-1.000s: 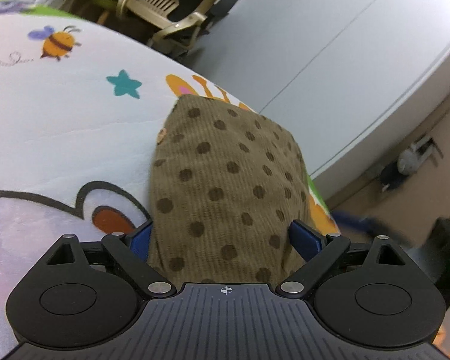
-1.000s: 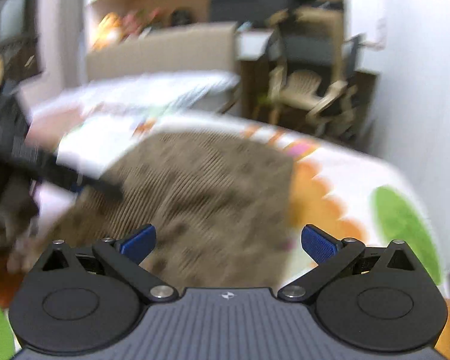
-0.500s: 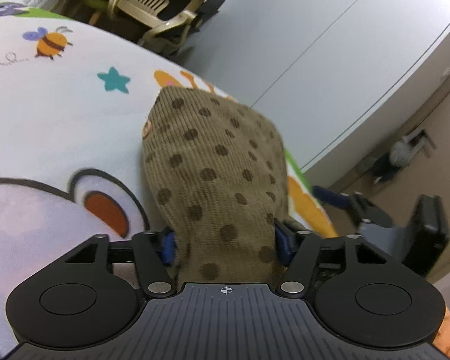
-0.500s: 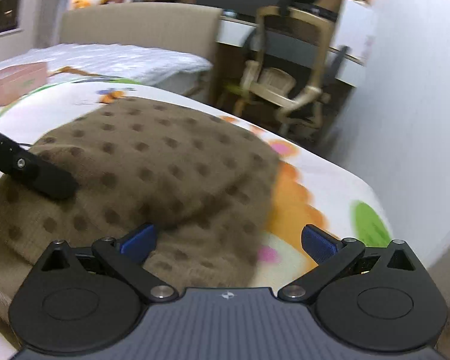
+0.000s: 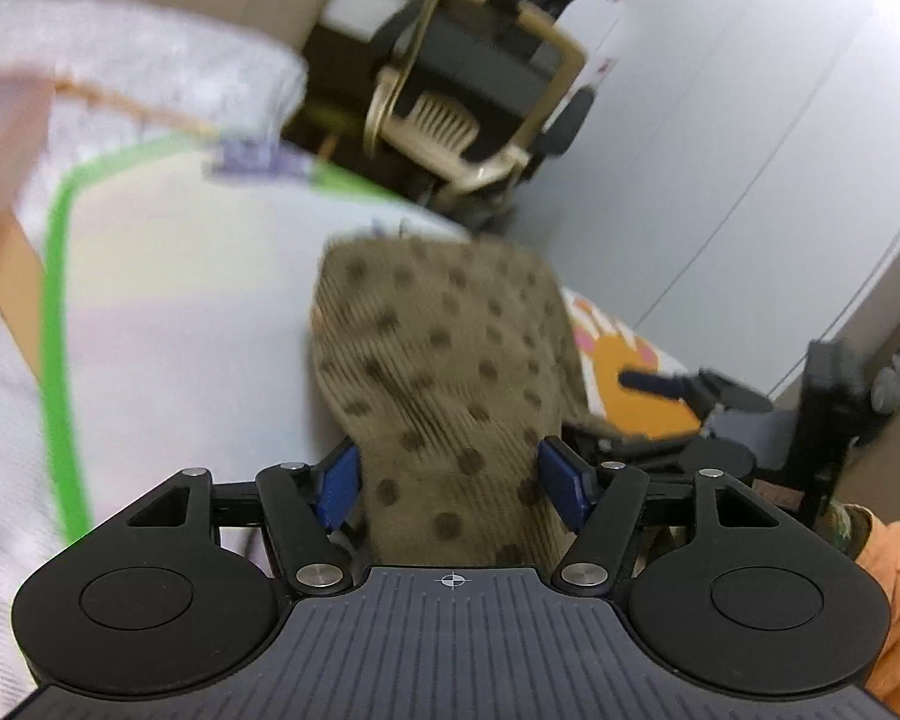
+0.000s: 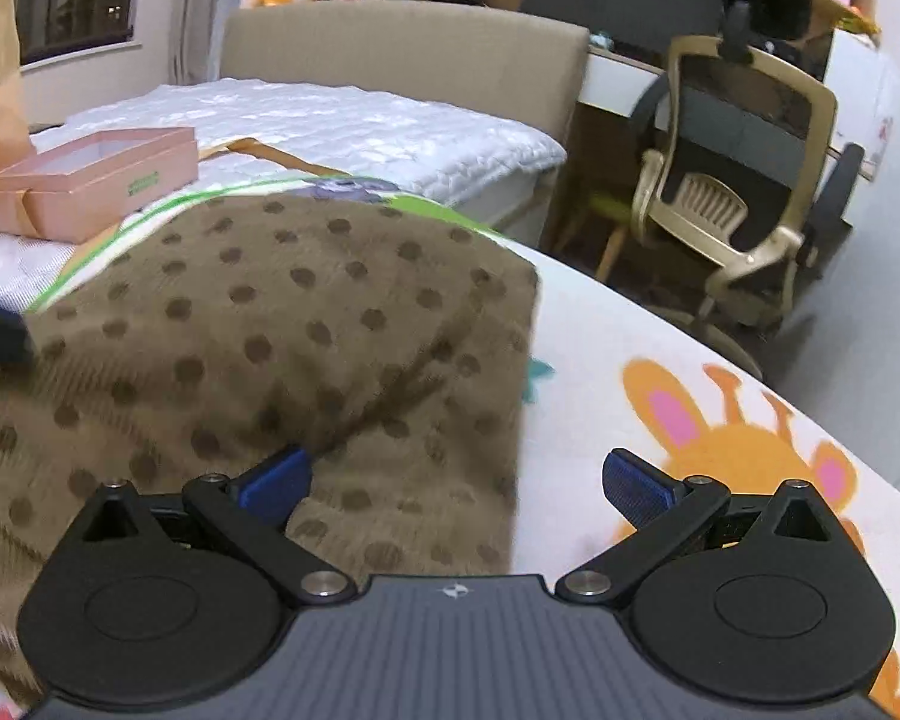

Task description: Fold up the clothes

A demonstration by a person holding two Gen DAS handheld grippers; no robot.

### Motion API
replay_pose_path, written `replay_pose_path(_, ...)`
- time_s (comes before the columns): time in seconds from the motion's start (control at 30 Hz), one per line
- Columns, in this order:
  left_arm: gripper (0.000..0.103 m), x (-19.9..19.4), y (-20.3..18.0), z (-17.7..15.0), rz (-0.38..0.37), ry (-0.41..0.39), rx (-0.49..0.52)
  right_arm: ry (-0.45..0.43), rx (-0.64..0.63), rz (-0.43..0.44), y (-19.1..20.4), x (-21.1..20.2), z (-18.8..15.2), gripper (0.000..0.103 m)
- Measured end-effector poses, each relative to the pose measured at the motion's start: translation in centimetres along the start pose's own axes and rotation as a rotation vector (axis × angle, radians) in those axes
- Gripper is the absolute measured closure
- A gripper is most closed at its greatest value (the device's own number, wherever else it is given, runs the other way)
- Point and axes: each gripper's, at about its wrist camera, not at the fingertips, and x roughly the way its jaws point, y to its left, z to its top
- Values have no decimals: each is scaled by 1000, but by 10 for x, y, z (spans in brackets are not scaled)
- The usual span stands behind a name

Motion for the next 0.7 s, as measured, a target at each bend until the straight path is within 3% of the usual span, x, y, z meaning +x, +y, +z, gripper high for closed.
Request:
replay_pose_path(0.13, 34, -5, -3, 19, -40, -80, -15, 15, 19, 51, -10, -17, -11, 0)
replay_pose_path(0.3, 34, 49, 3, 46, -61, -61, -96, 2, -31, 65, 2, -31, -16, 0)
replay_pose_path(0.37, 34, 73, 9, 55, -61, -63, -135, 0, -29, 113, 10, -35, -19, 0)
replay_pose_path(0.5, 35, 103, 12, 70, -21, -48, -103, -23, -66, 135, 21, -39, -21, 0)
replay_pose_path(0.6, 36, 91, 7, 68, 13, -43, -58, -33, -56, 128, 14, -42, -19, 0)
replay_pose_path(0.7, 32, 55, 4, 48, 14, -36, -2, -66, -54, 131, 8, -60, -22, 0)
